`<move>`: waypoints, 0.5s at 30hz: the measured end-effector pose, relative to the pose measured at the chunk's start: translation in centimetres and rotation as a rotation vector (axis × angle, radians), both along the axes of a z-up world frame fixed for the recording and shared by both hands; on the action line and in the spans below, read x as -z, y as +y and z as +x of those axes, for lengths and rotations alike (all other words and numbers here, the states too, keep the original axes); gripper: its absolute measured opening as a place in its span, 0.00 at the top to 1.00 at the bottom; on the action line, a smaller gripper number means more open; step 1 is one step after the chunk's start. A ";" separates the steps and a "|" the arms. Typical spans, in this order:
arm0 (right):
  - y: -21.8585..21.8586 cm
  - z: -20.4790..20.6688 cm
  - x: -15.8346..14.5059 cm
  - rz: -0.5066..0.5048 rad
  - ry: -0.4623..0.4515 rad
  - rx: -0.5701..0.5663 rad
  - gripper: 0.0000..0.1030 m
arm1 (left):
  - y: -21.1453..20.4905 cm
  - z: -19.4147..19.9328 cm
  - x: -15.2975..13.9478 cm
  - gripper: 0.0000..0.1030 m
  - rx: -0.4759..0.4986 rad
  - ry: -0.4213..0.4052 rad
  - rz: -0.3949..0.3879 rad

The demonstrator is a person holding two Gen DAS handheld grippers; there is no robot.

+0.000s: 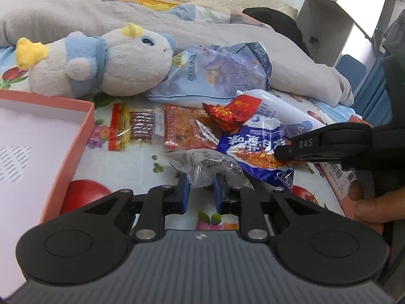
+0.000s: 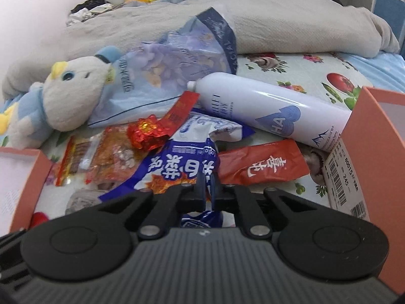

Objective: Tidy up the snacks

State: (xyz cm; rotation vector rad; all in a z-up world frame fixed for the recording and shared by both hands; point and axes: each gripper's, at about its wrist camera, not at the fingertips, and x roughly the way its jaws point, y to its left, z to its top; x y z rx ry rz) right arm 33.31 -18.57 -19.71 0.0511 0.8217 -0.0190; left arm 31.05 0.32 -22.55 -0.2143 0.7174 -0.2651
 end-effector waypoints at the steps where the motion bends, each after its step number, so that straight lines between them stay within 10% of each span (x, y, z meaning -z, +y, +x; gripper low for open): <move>1: 0.1 -0.3 -0.3 0.001 -0.002 -0.003 0.95 | 0.2 -0.2 -0.1 0.78 -0.005 0.006 -0.008; 15: -0.5 -8.5 -2.6 0.022 0.006 -0.031 0.96 | 0.9 -8.5 -2.4 0.79 -0.014 0.044 0.026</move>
